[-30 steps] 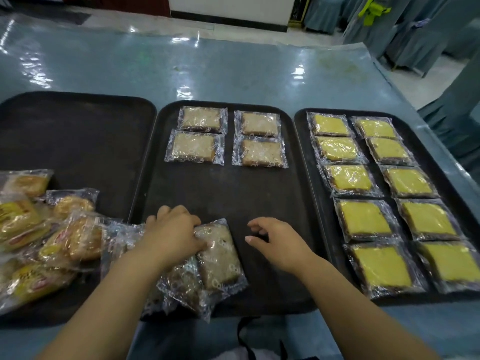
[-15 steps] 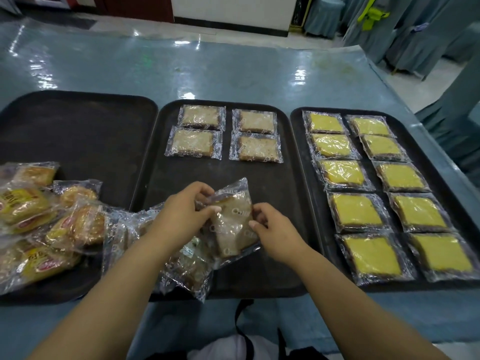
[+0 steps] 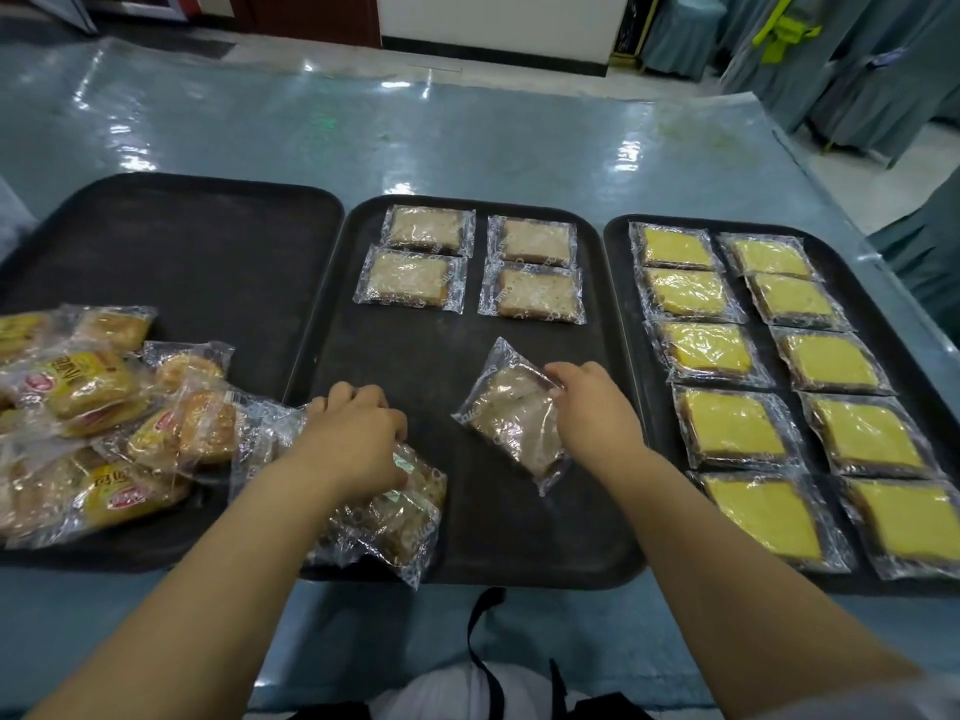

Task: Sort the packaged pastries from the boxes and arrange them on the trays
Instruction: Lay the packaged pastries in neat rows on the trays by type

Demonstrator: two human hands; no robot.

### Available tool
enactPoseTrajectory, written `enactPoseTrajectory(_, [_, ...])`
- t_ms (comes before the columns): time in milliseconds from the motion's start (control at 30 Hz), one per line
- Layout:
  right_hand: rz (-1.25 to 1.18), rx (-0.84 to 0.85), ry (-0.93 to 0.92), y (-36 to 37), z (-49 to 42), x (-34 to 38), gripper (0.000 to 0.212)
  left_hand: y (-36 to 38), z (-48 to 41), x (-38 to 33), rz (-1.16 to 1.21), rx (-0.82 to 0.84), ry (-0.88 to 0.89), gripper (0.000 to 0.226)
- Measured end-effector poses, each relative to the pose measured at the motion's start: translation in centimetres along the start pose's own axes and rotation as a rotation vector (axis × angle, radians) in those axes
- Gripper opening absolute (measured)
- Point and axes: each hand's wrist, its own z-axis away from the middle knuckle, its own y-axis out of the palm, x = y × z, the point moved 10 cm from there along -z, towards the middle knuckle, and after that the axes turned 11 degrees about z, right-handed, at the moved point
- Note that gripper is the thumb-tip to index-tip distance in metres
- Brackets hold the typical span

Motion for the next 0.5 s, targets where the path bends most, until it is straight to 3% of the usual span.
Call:
enactPoseTrajectory(167, [0.216,-0.062,-0.001,-0.8,0.0,0.5,0.045,-0.9,-0.5,-0.4,0.076,-0.024,0.032,0.032])
enactPoseTrajectory(267, [0.206,0.051,-0.023,1.2,0.8,1.4,0.039,-2.3,-0.8,0.0,0.303,-0.109,0.024,0.023])
enactPoseTrajectory(333, [0.198,0.148,-0.051,2.9,1.1,1.9,0.046,-3.2,-1.1,0.3,0.422,-0.147,0.003,0.022])
enactPoseTrajectory(500, [0.216,0.168,-0.066,3.2,0.0,1.6,0.045,-5.7,-2.4,0.8,0.626,-0.283,0.051,0.030])
